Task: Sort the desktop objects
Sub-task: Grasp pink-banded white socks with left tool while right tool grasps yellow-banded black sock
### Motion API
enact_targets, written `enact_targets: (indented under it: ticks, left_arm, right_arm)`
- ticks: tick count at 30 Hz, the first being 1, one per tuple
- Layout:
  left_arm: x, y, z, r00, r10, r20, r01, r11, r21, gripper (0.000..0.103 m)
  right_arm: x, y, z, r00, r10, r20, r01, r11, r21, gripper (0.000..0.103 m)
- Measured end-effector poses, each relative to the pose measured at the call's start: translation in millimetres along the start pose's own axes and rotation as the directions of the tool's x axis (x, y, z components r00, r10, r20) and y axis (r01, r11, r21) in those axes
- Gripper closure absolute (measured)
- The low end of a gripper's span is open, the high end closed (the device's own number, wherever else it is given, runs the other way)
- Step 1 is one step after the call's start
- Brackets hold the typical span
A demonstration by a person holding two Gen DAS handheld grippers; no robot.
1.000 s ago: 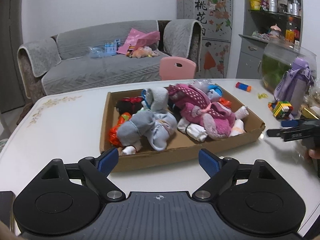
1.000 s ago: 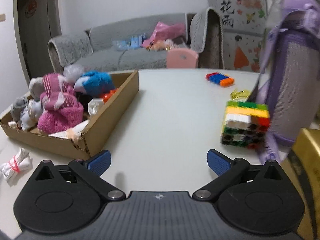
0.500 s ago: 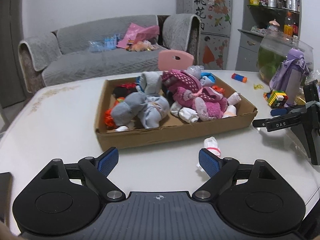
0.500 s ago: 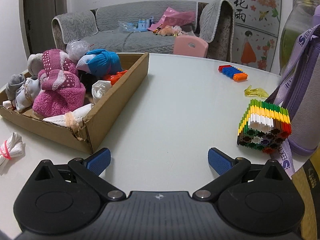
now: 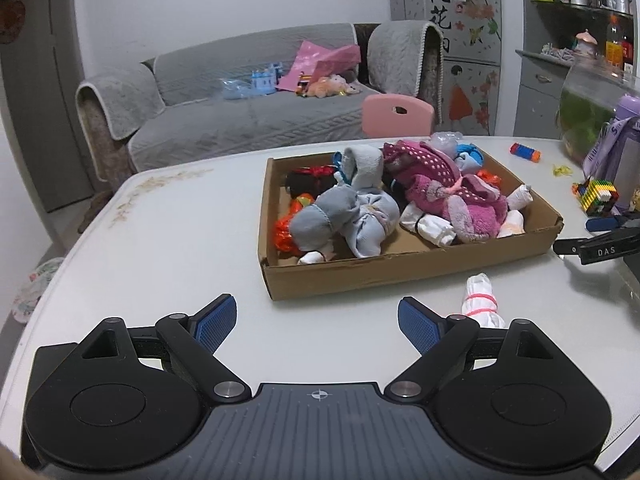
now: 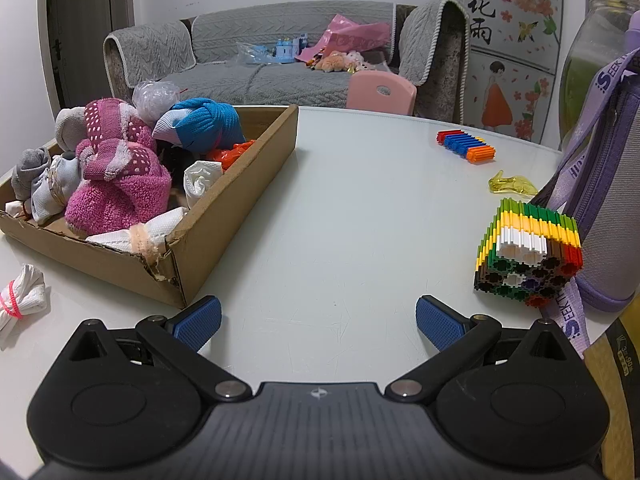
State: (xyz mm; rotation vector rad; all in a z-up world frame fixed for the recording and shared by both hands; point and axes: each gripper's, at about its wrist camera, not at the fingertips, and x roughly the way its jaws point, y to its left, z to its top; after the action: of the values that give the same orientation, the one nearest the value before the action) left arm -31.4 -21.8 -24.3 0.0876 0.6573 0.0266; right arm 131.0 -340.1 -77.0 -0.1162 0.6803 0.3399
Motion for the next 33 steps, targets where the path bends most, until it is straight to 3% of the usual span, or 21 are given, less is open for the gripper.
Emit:
enact_targets:
  ticks: [8,22,33]
  left_arm:
    - [17,2,-6,0.997,-0.073,0.008,0.073,0.996,-0.042,0.01]
    - [10,-25,-2,0.988,-0.155,0.025,0.155,0.988,0.006,0.007]
    - [48,-54,-2,0.975,-0.214,-0.053,0.216,0.976,0.034,0.007]
  right_arm:
    - [0,0,0,1.0,0.0,0.0,0.0,1.0,0.0,0.0]
    - [0,0,0,1.0,-0.001,0.0,0.001,1.0,0.0,0.0]
    - [1,0,-1,1.0,-0.001,0.001,0.001,1.0,0.0,0.0]
